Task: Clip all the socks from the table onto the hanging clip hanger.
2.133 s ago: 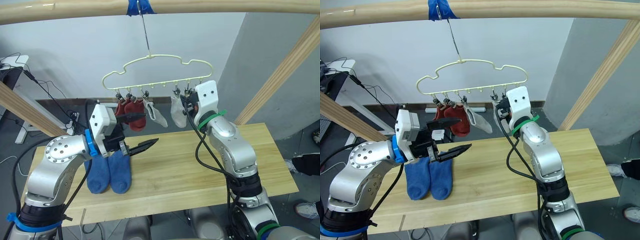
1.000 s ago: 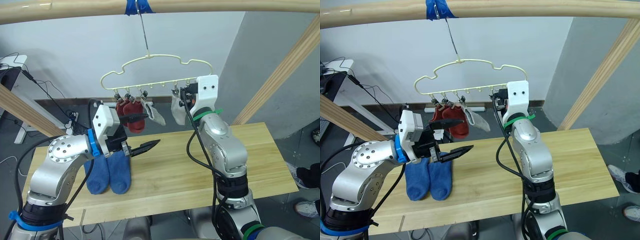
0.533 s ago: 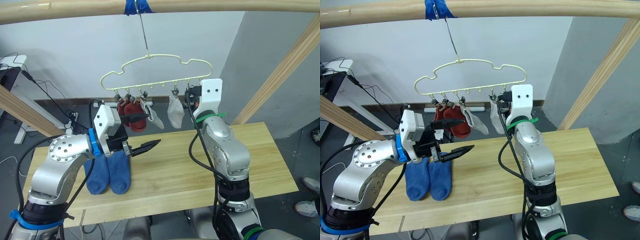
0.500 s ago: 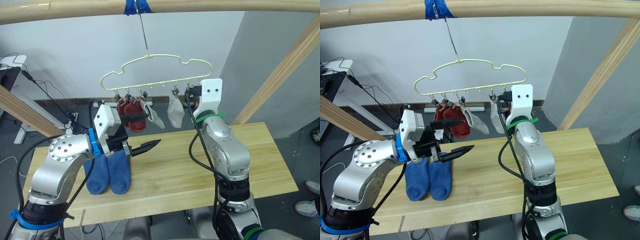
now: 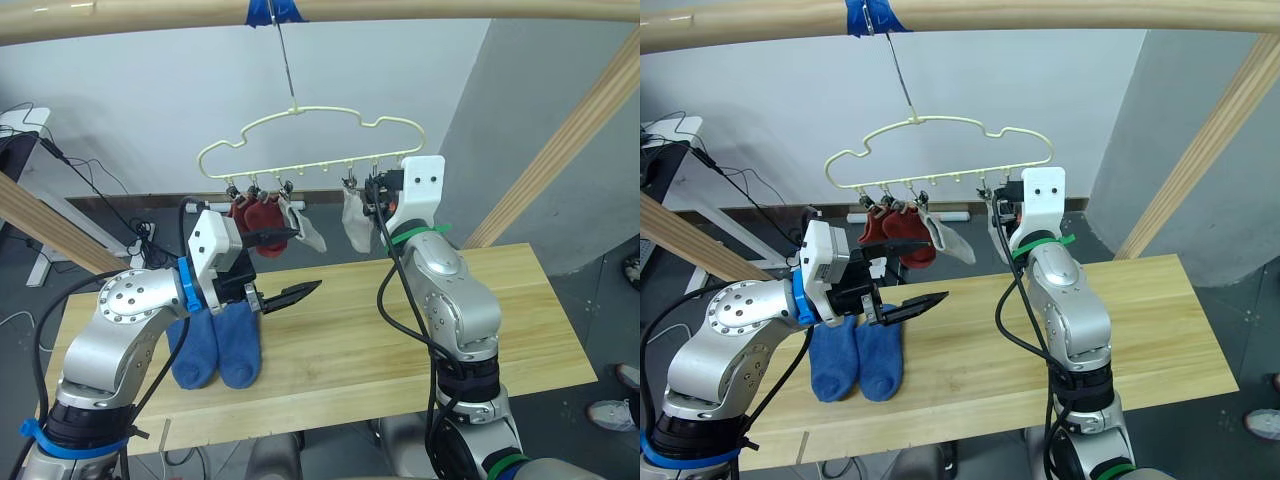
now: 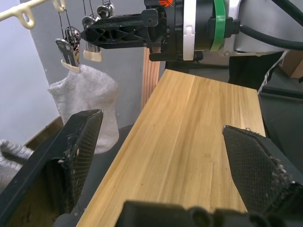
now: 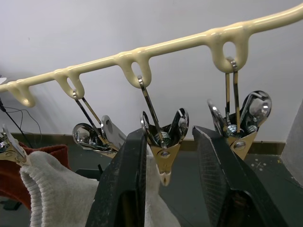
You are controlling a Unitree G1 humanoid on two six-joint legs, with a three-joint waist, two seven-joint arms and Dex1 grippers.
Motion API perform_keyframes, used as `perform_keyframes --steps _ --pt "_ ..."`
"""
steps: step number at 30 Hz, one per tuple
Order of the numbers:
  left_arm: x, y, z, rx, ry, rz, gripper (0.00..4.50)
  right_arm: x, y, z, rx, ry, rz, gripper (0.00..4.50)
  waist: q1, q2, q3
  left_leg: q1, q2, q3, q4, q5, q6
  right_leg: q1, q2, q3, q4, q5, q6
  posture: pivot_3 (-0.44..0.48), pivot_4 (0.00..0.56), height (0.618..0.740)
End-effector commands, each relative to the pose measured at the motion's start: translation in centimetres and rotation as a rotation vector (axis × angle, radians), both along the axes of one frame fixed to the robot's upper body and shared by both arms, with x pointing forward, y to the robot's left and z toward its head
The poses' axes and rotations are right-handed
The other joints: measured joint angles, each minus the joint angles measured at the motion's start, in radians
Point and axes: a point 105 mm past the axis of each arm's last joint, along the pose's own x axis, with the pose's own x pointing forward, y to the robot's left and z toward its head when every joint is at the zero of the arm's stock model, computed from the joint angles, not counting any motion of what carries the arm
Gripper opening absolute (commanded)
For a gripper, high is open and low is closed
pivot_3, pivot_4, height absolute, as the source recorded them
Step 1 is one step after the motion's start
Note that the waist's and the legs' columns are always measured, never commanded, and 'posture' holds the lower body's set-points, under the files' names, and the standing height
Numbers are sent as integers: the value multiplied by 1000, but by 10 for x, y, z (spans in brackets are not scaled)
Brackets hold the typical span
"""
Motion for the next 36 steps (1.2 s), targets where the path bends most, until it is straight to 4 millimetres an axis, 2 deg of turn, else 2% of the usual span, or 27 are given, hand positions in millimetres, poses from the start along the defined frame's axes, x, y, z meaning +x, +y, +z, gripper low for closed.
perform_keyframes --steps 1,34,36 --pt "-4 -4 6 -2 -41 -21 4479 -9 10 26 70 -88 36 1558 0 0 0 0 0 0 0 0 0 0 0 0 0 0 0 -199 276 740" --pt "-3 -4 3 9 -34 -26 4479 -12 13 37 85 -144 44 1558 0 0 0 -1 0 0 1 0 0 0 0 0 0 1 -1 -201 274 740" --pt "-4 -4 2 11 -33 -26 4479 -13 13 37 83 -146 45 1150 0 0 0 -1 0 0 1 0 0 0 0 0 0 1 -1 -201 274 740"
